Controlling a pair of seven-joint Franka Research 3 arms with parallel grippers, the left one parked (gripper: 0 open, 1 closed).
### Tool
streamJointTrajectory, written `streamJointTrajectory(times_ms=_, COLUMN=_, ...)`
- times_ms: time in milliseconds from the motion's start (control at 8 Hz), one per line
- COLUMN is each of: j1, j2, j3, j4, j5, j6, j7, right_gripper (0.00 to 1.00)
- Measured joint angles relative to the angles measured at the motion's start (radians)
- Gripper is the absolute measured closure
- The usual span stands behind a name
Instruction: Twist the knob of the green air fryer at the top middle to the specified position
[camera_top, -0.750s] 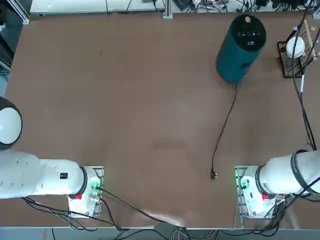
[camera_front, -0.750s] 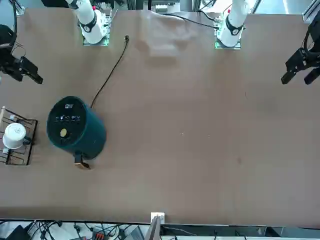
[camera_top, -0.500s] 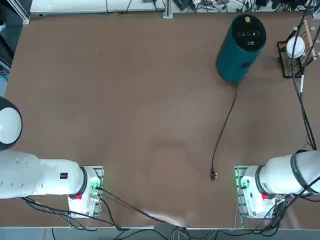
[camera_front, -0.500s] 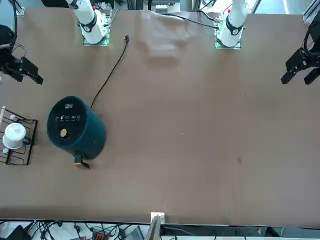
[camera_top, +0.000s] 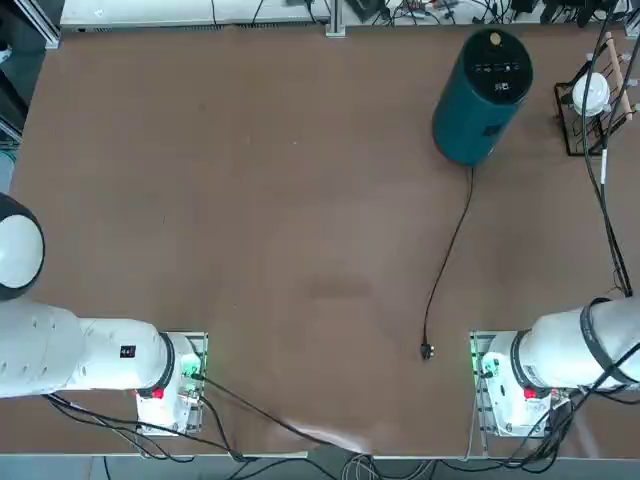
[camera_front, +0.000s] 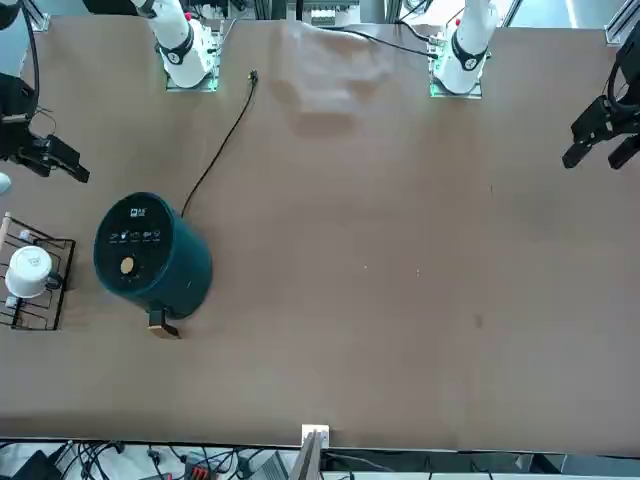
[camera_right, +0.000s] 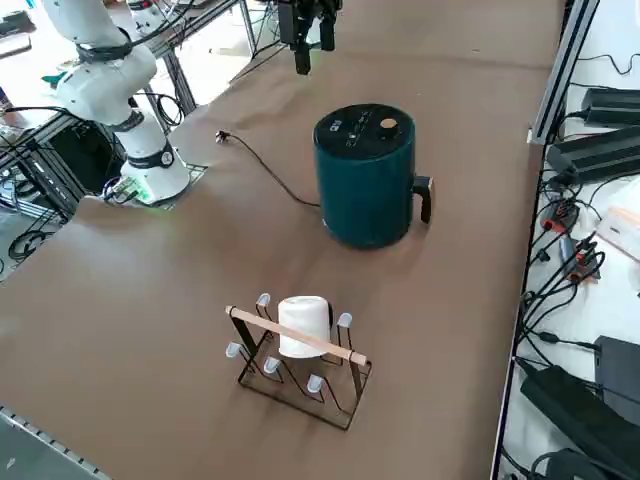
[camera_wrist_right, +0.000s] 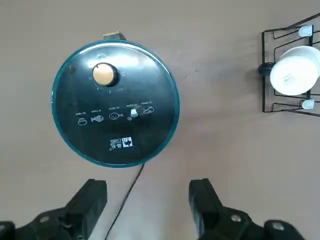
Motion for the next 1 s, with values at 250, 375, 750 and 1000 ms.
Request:
streamJointTrajectory(times_ms=250, j1=0.0, j2=0.005, j3=0.001, j4=0.0, j5=0.001, j6=0.001, j7=0.0, right_gripper=0.0)
streamJointTrajectory(times_ms=375, j1=0.0, j2=0.02, j3=0.005, j4=-0.001, j5=0.003, j6=0.016, j7=0.0, right_gripper=0.0)
streamJointTrajectory(times_ms=750, j1=0.016, j2=0.12, j3=0.019, j4=-0.011, j5=0.005, j6=0.17, j7=0.0, right_gripper=0.0)
streamJointTrajectory(times_ms=1000, j1=0.039, j2=0.19, j3=0.02, j4=-0.013, j5=0.005, j6=0.273, j7=0.0, right_gripper=0.0)
